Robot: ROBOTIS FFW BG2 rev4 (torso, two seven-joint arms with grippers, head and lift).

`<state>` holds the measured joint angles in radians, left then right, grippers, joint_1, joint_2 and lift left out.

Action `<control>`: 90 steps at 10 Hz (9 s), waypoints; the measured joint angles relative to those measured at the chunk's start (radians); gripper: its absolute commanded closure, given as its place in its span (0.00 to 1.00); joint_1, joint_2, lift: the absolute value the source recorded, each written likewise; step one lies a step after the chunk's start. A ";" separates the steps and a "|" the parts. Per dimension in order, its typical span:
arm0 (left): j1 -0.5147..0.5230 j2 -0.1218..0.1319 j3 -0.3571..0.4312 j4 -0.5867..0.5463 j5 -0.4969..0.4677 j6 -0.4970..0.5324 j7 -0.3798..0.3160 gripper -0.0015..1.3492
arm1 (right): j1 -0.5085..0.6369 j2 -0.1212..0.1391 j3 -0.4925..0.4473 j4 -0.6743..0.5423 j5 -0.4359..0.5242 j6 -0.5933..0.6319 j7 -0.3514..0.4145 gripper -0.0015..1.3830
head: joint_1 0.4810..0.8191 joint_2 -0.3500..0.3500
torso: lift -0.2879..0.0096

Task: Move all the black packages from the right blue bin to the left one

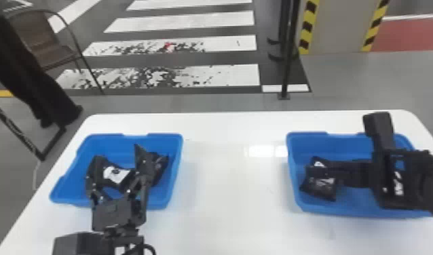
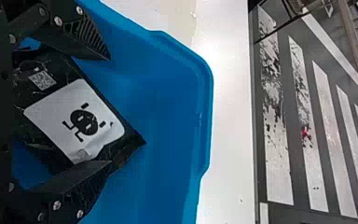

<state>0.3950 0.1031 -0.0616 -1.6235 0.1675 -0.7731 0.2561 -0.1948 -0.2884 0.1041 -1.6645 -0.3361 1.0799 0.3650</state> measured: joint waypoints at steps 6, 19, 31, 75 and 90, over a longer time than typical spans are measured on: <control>0.005 0.000 0.007 0.000 0.007 -0.002 0.000 0.23 | 0.001 -0.006 -0.002 0.005 -0.049 0.044 0.001 0.87 | 0.63 0.72 | 0.45; -0.002 0.017 -0.159 -0.025 -0.003 -0.029 0.000 0.23 | -0.004 0.011 -0.085 -0.088 -0.606 -0.076 0.027 0.88 | 0.63 0.74 | 0.45; -0.100 0.144 -0.679 -0.145 0.339 -0.001 -0.006 0.23 | -0.068 0.009 0.151 0.054 -0.879 -0.200 0.081 0.88 | 0.63 0.62 | 0.45; 0.029 -0.028 0.183 -0.341 0.001 0.684 -0.319 0.12 | 0.124 0.022 -0.218 -0.265 0.209 0.412 -0.138 0.45 | 0.63 0.44 | 0.45; 0.039 -0.028 0.166 -0.314 0.036 0.636 -0.306 0.12 | 0.145 0.020 -0.199 -0.449 0.076 0.344 -0.142 0.09 | 0.63 0.55 | 0.45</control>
<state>0.4338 0.0750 0.1047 -1.9377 0.2038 -0.1376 -0.0504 -0.0497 -0.2683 -0.0954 -2.1132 -0.2600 1.4239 0.2232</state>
